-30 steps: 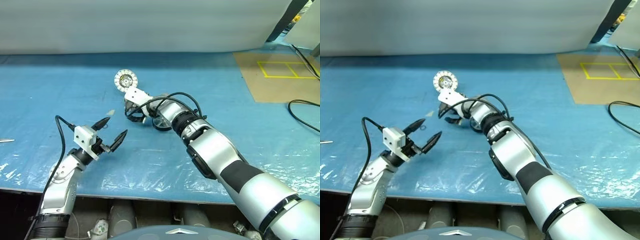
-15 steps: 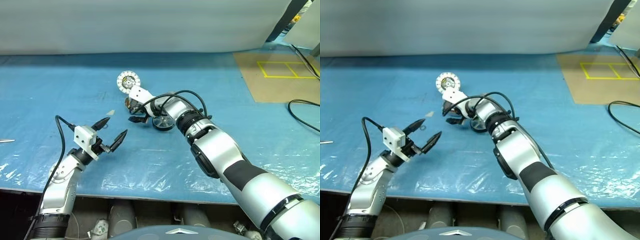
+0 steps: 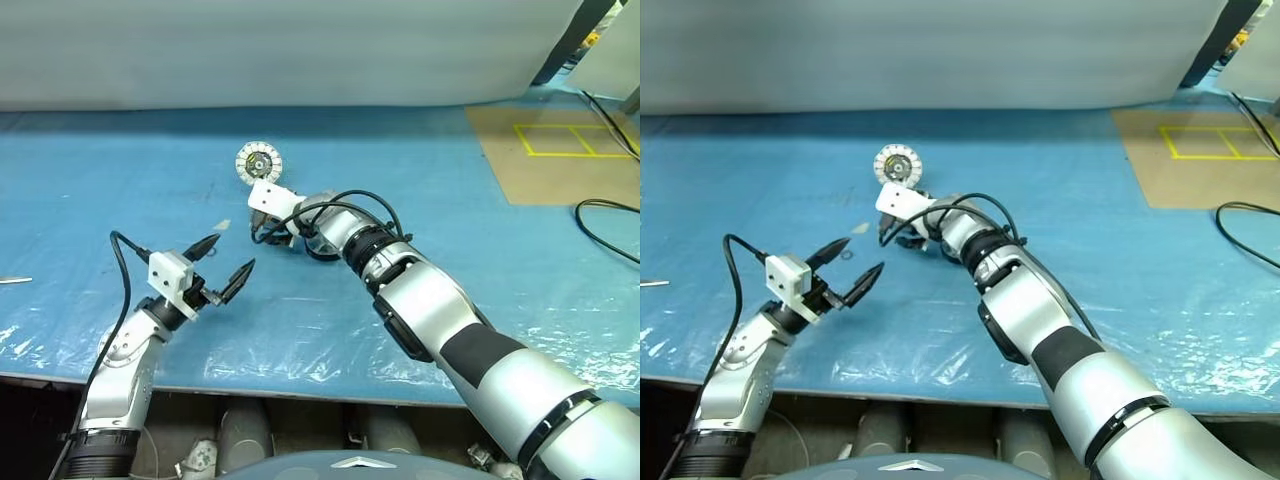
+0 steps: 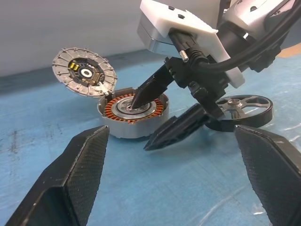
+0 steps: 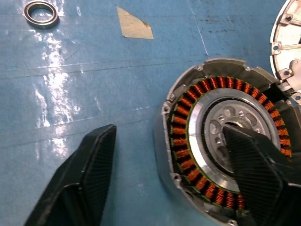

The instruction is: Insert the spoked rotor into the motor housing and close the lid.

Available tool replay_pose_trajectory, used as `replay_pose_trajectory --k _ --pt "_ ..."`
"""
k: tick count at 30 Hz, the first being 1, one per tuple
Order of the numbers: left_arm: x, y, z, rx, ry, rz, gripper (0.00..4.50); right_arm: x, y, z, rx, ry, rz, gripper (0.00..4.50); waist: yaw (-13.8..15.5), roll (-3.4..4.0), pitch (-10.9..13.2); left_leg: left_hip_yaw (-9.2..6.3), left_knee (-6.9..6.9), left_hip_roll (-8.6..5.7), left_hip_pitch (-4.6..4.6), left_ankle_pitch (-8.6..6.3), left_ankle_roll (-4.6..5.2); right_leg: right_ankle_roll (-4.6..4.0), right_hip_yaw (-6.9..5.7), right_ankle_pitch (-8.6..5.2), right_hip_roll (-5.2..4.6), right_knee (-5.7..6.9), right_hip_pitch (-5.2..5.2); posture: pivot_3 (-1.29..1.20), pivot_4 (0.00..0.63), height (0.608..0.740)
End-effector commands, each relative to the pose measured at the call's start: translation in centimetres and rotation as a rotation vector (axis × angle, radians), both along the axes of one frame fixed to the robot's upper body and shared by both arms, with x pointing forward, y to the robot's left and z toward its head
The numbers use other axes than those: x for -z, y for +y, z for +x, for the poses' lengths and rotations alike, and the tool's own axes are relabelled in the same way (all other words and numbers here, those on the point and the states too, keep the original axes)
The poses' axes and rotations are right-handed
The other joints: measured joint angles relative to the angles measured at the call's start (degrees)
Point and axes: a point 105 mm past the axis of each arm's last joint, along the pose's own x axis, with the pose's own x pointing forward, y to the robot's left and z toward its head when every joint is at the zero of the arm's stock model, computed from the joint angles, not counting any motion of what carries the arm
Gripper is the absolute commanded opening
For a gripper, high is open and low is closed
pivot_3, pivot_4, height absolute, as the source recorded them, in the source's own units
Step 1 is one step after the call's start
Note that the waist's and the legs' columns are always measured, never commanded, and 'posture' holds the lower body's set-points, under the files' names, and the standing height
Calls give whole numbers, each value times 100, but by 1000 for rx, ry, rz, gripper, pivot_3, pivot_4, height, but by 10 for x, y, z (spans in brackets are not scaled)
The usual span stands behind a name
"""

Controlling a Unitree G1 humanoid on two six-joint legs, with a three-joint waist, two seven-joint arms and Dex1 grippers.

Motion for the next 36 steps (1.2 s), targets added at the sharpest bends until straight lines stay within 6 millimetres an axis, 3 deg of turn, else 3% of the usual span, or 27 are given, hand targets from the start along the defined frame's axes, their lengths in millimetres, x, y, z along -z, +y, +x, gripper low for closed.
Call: replay_pose_trajectory --k 1,4,11,16,22,27,32,36 --pt "-14 0 -4 0 -46 15 4500 21 -6 -10 -12 102 -47 2573 -3 1 -1 1 0 0 0 0 0 0 1 0 0 -2 0 0 150 740" --pt "-17 2 -5 0 -50 26 4500 16 -3 -11 -57 87 -64 1714 -22 3 -4 3 -1 1 0 0 0 0 2 0 1 -5 0 0 150 740" --pt "-23 2 -12 22 -52 44 4500 9 3 -20 -185 111 -105 1702 -24 9 -5 6 -2 3 7 -1 2 -2 5 -1 2 2 -1 0 150 740" --pt "-24 4 -21 30 -37 58 4500 4 12 -41 -323 241 -86 1702 -47 9 -5 13 -9 5 4 -2 2 -4 8 -3 5 -6 -5 0 150 740" --pt "-22 2 -29 33 -16 59 4500 22 9 -79 -497 363 -151 1702 -28 5 -7 14 -17 8 3 -8 14 -8 6 -5 8 -10 -7 0 150 740" --pt "-19 0 -34 44 6 56 4500 42 -2 -104 -509 386 -180 1702 -25 9 -15 16 -22 6 31 -12 20 -7 10 -5 7 -12 13 0 150 740" --pt "-15 8 -39 19 27 71 4500 42 -7 -100 -456 335 -189 1702 -23 10 -15 38 -53 0 120 -14 21 -3 36 -9 7 -23 75 0 150 740" --pt "-10 15 -40 3 42 74 4500 38 -15 -88 -409 299 -197 1702 -15 10 -15 42 -63 -3 132 -14 21 0 41 -11 5 -24 80 0 150 740"
